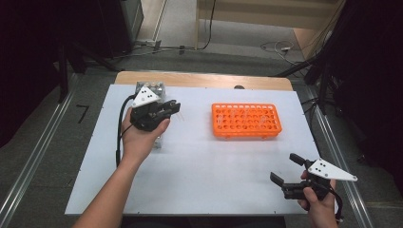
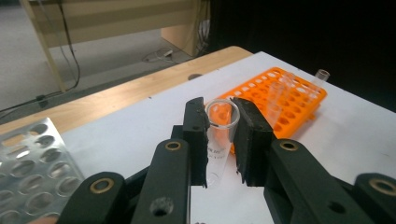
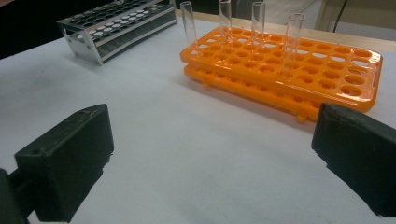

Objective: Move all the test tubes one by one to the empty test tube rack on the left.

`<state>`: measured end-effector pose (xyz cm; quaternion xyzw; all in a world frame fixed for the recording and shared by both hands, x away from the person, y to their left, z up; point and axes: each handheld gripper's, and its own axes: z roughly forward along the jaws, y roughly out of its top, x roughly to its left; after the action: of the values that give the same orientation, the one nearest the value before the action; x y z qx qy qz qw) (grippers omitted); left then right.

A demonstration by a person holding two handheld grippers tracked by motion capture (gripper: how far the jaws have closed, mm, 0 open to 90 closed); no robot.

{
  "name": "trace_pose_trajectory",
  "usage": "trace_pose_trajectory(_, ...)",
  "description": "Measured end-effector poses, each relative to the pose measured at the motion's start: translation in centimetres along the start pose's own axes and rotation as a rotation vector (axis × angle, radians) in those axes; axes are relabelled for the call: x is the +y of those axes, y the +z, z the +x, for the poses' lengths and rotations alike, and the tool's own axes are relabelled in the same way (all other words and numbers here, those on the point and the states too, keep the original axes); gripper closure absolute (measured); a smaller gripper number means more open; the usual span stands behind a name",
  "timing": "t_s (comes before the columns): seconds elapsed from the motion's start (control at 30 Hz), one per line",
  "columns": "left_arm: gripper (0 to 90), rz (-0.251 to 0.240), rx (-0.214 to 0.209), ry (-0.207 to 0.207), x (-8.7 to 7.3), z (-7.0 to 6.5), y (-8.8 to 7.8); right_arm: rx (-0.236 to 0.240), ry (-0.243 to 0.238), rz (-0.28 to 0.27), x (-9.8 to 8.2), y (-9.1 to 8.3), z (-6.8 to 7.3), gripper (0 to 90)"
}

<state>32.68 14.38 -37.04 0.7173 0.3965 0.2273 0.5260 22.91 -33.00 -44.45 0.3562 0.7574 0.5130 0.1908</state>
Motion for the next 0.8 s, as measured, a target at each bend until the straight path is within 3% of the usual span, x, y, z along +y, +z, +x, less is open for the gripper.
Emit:
trace_pose_trajectory(0.53, 75.8, -0.004, 0.115, 0.009, 2.6, 4.4, 1.8, -0.008, 0.029, -0.007, -0.5, 0.0, -1.0, 0.0)
trace_pose_trajectory(0.8, 75.8, -0.005, 0.164, -0.019, 3.5, 6.8, 2.9, -0.003, 0.028, -0.008, -0.5, 0.0, -1.1, 0.0)
